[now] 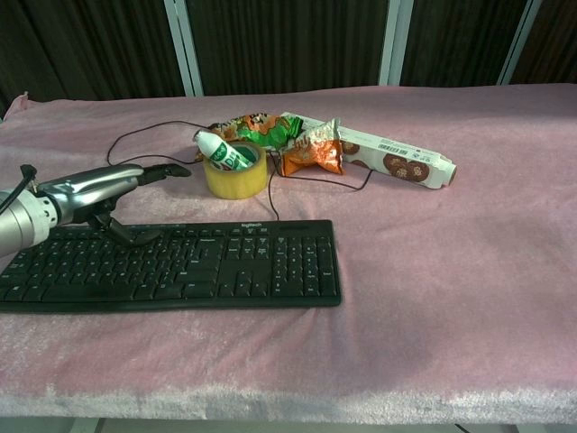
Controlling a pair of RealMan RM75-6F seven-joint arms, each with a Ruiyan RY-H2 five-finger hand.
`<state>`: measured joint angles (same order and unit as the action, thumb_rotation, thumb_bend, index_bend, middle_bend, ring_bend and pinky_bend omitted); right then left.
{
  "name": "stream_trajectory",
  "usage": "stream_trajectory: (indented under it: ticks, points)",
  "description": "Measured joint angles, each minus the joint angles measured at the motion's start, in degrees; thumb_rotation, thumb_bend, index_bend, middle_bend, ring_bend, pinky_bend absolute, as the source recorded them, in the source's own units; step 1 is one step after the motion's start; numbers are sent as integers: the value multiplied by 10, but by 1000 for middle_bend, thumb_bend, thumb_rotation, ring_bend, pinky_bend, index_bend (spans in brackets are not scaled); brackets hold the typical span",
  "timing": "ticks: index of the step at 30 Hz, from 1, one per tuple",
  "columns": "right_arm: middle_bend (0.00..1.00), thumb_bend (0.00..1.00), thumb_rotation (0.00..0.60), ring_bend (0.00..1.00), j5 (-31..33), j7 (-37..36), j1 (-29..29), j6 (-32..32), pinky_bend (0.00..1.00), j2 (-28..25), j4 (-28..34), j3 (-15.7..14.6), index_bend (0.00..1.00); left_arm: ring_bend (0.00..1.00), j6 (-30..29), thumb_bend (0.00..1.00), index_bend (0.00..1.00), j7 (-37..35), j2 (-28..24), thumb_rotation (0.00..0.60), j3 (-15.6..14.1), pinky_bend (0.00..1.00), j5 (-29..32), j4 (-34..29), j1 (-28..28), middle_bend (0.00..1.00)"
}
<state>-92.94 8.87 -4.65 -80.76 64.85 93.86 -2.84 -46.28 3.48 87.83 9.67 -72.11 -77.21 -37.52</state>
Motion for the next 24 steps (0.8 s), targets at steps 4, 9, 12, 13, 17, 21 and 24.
stream_trajectory:
  ticks: [4,9,12,13,17,21,24]
  points:
    - [0,406,600,0,-4,-1,1,-3,0,-1,0,-2,0,0,-4,416,0,4,0,600,-6,0,2,-1,-2,0]
    - [0,406,600,0,-5,3,1,-4,0,2,0,-1,0,0,-17,416,0,7,-7,600,-12,0,-2,-11,1,0]
    - [0,406,600,0,-3,8,0,1,0,4,-1,-2,0,0,-28,417,0,8,-16,600,-14,0,-5,-21,3,0]
    - [0,406,600,0,-2,10,0,2,0,5,-1,-2,0,2,-32,416,0,7,-19,600,-15,3,-6,-25,5,24]
    - [0,406,600,0,0,12,-1,6,0,5,0,-2,0,529,-56,446,36,14,-28,600,-19,527,-15,-35,12,620]
    - [0,406,600,0,1,10,-3,8,0,4,0,-1,0,986,-104,548,155,31,-53,600,-37,972,-35,-60,36,1000]
    - [0,406,600,0,3,12,-5,13,0,5,0,-1,0,1000,-127,632,206,44,-98,600,-60,1000,-44,-96,63,1000]
